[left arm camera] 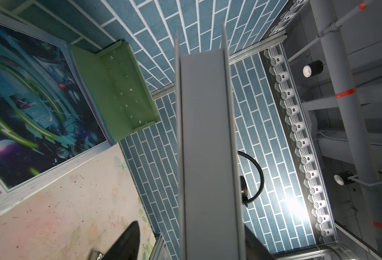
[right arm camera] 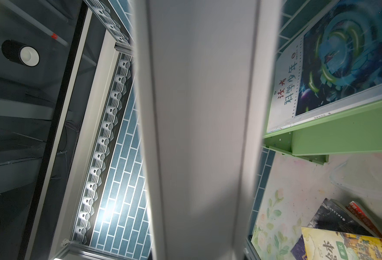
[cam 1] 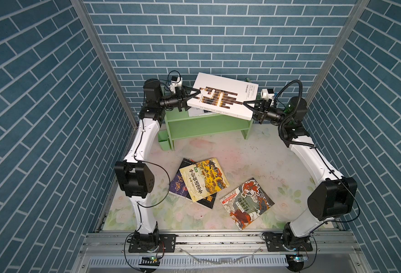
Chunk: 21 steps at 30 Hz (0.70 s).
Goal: Stacking books/files
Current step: Pick up the book from the middle-right of the table.
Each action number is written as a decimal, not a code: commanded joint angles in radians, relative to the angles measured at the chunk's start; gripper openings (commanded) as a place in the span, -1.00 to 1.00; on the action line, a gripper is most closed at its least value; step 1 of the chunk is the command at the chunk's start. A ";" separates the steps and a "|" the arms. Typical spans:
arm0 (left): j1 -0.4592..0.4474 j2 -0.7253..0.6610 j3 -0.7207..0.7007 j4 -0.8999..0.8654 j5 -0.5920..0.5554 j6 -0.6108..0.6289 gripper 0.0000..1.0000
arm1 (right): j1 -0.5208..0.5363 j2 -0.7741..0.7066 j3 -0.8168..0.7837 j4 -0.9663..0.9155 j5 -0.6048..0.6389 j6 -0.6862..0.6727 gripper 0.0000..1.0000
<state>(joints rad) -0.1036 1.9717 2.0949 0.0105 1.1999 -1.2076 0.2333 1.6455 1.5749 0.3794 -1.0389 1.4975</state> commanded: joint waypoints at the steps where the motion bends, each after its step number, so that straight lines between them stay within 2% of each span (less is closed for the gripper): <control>1: -0.007 -0.003 -0.014 0.052 0.024 -0.013 0.16 | 0.006 0.019 0.061 0.050 -0.051 0.033 -0.53; 3: -0.007 -0.015 -0.032 0.055 0.024 -0.012 0.00 | 0.006 0.032 0.079 0.050 -0.053 0.029 -0.53; 7: -0.007 -0.033 -0.060 0.062 0.011 -0.009 -0.18 | 0.008 0.065 0.101 0.058 -0.024 0.018 -0.50; 8: -0.007 -0.040 -0.067 0.070 0.002 -0.009 -0.22 | 0.008 0.070 0.098 0.063 -0.004 0.014 -0.42; 12: -0.001 -0.063 -0.080 0.084 -0.069 -0.001 -0.35 | 0.008 0.071 0.070 0.069 0.120 -0.028 0.23; 16: 0.011 -0.064 -0.054 0.114 -0.149 -0.036 -0.35 | 0.007 0.048 0.076 -0.005 0.254 -0.127 0.66; 18: 0.018 -0.062 -0.038 0.118 -0.190 -0.052 -0.35 | 0.008 0.023 0.098 -0.142 0.322 -0.230 0.74; 21: 0.026 -0.064 -0.029 0.087 -0.244 -0.036 -0.36 | 0.012 -0.021 0.135 -0.359 0.454 -0.401 0.76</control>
<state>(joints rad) -0.0925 1.9453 2.0323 0.0792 1.0428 -1.2533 0.2432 1.7084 1.6524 0.2111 -0.7521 1.2991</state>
